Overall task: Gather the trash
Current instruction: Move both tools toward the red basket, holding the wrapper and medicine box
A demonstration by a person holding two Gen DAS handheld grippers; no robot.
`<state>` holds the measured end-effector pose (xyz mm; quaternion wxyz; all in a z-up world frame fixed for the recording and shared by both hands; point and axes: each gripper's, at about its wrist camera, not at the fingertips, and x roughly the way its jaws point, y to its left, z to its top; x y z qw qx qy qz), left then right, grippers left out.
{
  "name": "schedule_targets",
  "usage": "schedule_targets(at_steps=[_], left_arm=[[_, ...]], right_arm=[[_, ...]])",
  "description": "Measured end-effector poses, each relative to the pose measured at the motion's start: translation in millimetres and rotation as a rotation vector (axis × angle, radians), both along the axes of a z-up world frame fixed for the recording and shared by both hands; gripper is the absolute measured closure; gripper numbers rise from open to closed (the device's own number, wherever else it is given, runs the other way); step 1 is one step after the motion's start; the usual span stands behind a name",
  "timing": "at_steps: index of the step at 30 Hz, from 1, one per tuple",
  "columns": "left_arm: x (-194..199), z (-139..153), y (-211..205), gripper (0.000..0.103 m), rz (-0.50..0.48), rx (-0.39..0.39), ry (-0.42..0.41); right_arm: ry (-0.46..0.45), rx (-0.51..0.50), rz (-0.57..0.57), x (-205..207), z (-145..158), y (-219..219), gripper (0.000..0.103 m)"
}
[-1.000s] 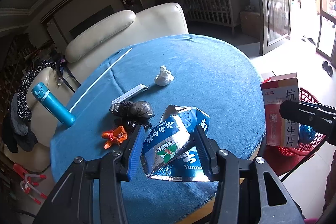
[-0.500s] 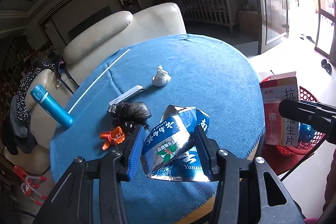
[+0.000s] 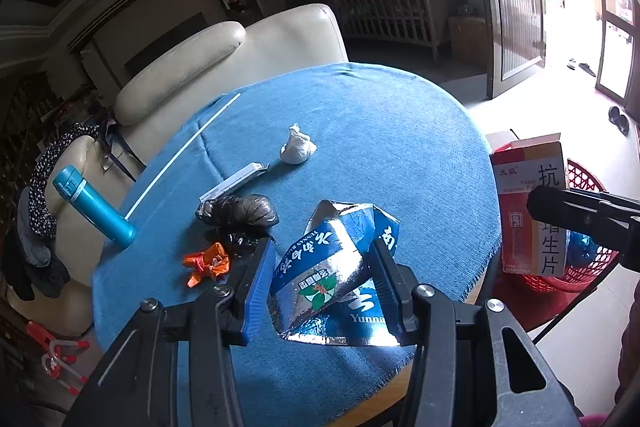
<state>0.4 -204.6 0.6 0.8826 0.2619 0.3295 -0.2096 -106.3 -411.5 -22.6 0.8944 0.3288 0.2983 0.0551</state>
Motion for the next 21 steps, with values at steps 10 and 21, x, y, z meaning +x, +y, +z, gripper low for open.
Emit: schedule_targets(at_steps=[10,21], left_arm=[[-4,-3,-7,0.053,-0.017,0.013,0.0],[-9,-4,-19,0.053,-0.043,0.03,-0.008]], right_arm=[[0.0,0.007,-0.011,-2,-2,-4,0.05],[0.0,0.017,-0.032,-8,-3,-10,0.05]])
